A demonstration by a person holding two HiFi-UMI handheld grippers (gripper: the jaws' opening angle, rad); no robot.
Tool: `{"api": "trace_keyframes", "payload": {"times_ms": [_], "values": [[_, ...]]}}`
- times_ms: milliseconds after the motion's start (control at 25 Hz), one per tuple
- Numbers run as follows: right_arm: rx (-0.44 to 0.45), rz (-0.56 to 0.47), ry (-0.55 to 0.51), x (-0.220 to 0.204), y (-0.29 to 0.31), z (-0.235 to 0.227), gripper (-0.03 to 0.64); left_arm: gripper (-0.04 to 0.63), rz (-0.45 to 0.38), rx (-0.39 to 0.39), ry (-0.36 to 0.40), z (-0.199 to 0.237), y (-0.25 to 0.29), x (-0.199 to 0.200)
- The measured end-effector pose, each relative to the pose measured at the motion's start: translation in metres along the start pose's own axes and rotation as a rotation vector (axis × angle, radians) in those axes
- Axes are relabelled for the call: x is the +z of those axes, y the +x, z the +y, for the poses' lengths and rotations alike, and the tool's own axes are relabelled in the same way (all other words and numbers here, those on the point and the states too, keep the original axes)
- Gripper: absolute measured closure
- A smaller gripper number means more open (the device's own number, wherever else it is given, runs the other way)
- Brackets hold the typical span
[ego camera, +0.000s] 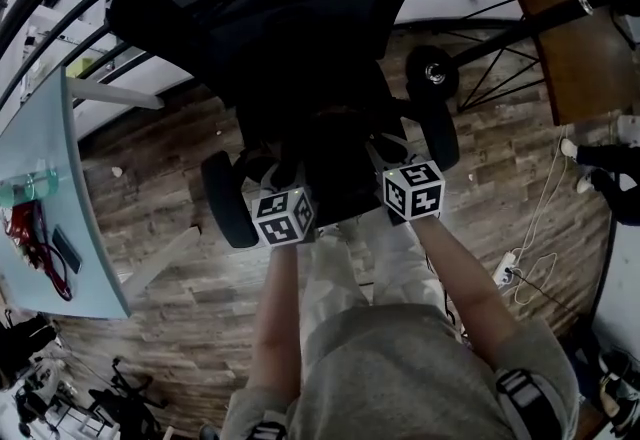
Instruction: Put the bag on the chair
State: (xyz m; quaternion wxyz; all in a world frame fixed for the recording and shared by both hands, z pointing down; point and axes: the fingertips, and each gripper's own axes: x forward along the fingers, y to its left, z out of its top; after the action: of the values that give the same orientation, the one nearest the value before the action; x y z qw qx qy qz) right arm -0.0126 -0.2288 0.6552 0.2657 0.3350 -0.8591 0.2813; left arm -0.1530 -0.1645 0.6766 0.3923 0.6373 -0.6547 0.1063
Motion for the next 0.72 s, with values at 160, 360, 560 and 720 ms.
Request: {"api": "trace_keyframes", "payload": {"times_ms": [160, 360, 560, 720], "values": [[-0.012, 0.039, 0.001, -0.015, 0.014, -0.007, 0.555, 0.541, 0.047, 0.023, -0.015, 0.010, 0.015, -0.016], [-0.024, 0.083, 0.026, -0.034, 0.027, -0.012, 0.555, 0.541, 0.104, 0.054, -0.026, 0.022, 0.029, -0.035], [-0.039, 0.105, 0.043, -0.051, 0.036, -0.020, 0.555, 0.541, 0.144, 0.070, -0.021, 0.027, 0.038, -0.046], [-0.040, 0.107, 0.060, -0.054, 0.042, -0.025, 0.555, 0.541, 0.168, 0.083, -0.011, 0.033, 0.046, -0.057]]}}
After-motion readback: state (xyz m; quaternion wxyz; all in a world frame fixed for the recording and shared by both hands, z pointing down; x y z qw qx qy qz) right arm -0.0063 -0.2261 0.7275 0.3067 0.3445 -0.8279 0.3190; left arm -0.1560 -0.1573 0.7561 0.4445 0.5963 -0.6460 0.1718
